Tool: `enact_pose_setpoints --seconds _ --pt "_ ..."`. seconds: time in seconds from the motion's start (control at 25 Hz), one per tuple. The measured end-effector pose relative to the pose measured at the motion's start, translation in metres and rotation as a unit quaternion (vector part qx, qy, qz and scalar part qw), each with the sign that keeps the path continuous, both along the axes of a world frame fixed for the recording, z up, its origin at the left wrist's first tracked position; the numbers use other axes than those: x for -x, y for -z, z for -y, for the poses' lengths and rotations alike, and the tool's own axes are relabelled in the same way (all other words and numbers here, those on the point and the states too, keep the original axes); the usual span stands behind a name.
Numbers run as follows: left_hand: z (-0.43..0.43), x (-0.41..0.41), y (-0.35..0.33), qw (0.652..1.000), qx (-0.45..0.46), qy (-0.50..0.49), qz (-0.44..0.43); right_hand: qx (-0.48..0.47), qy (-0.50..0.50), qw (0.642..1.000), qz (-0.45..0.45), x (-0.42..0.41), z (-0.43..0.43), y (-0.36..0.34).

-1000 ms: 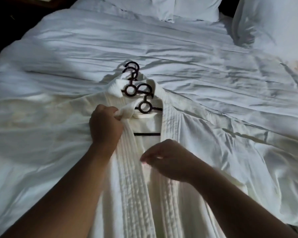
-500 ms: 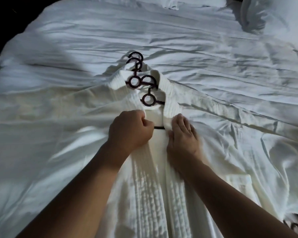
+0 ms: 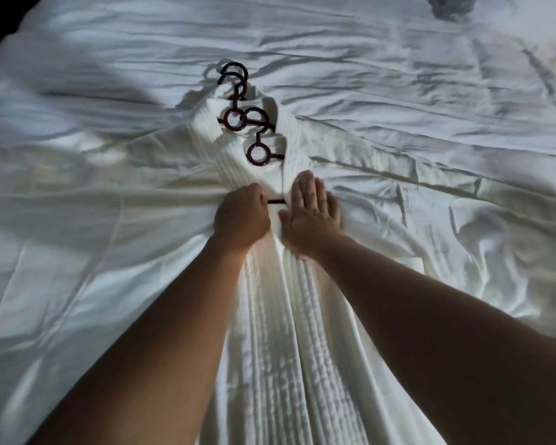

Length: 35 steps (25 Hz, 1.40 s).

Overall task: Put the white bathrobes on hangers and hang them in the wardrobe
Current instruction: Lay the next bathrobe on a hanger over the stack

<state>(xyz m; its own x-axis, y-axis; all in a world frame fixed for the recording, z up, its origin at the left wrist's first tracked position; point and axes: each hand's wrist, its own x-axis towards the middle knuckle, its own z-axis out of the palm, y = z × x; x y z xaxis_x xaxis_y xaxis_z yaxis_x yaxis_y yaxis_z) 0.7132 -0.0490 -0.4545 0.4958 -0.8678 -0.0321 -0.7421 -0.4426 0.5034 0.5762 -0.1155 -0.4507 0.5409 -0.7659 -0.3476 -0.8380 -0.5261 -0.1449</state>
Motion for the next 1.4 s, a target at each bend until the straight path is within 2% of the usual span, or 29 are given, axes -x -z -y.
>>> enact_pose_setpoints --seconds 0.08,0.2,0.28,0.4,0.52,0.6,0.68,0.76,0.84,0.88,0.92,1.04,1.08,1.12,1.16,1.2,1.24,1.28,1.36,1.4 --pt "-0.002 0.001 -0.012 0.998 -0.055 -0.007 -0.021 -0.044 0.006 0.999 -0.001 -0.005 0.003 -0.016" --pt "-0.045 0.028 -0.04 0.991 -0.125 0.038 -0.03 -0.103 0.072 0.983 0.131 0.023 -0.024 -0.047" --pt "-0.103 0.062 -0.057 0.984 -0.154 0.073 -0.046 -0.142 0.075 0.969 0.185 0.071 -0.077 -0.069" --pt "-0.196 0.124 -0.094 0.992 -0.094 0.085 -0.012 -0.166 0.108 0.943 0.267 0.152 -0.185 -0.11" --pt "-0.269 0.204 -0.121 0.992 -0.047 0.117 0.026 -0.172 0.284 0.88 0.339 0.233 -0.261 -0.156" --pt "-0.307 0.247 -0.12 0.995 -0.055 0.079 -0.007 -0.108 0.403 0.849 0.324 0.293 -0.288 -0.164" --pt "-0.333 0.274 -0.106 0.993 -0.092 0.066 -0.038 -0.062 0.498 0.831 0.238 0.355 -0.301 -0.158" --pt "-0.35 0.287 -0.084 0.987 -0.136 0.084 -0.015 -0.127 0.551 0.81 0.154 0.405 -0.31 -0.138" --pt "-0.352 0.291 -0.064 0.984 -0.152 0.094 0.013 -0.236 0.556 0.783 0.149 0.438 -0.305 -0.117" --pt "-0.347 0.292 -0.057 0.983 -0.158 0.093 0.03 -0.286 0.572 0.747 0.181 0.446 -0.295 -0.117" --pt "-0.344 0.292 -0.054 0.981 -0.167 0.089 0.046 -0.326 0.61 0.67 0.27 0.452 -0.283 -0.115" --pt "-0.342 0.293 -0.051 0.975 -0.2 0.084 0.037 -0.321 0.707 0.362 0.516 0.449 -0.255 -0.133" --pt "-0.342 0.292 -0.052 0.975 -0.204 0.086 0.027 -0.299 0.7 0.286 0.582 0.448 -0.249 -0.138" --pt "-0.341 0.289 -0.056 0.973 -0.21 0.095 0.018 -0.295 0.666 0.244 0.639 0.446 -0.244 -0.153" --pt "-0.34 0.285 -0.063 0.97 -0.216 0.11 -0.001 -0.313 0.61 0.237 0.689 0.442 -0.243 -0.167" --pt "-0.34 0.281 -0.072 0.968 -0.218 0.118 -0.033 -0.321 0.559 0.266 0.716 0.439 -0.244 -0.185" --pt "-0.342 0.277 -0.086 0.966 -0.216 0.112 -0.082 -0.327 0.504 0.332 0.727 0.436 -0.244 -0.2" --pt "-0.346 0.274 -0.097 0.96 -0.222 0.091 -0.143 -0.3 0.458 0.436 0.714 0.436 -0.244 -0.216" --pt "-0.369 0.267 -0.128 0.948 -0.2 0.012 -0.246 -0.224 0.328 0.681 0.615 0.432 -0.249 -0.247" --pt "-0.386 0.261 -0.141 0.943 -0.162 -0.04 -0.288 -0.202 0.249 0.772 0.549 0.424 -0.257 -0.261"
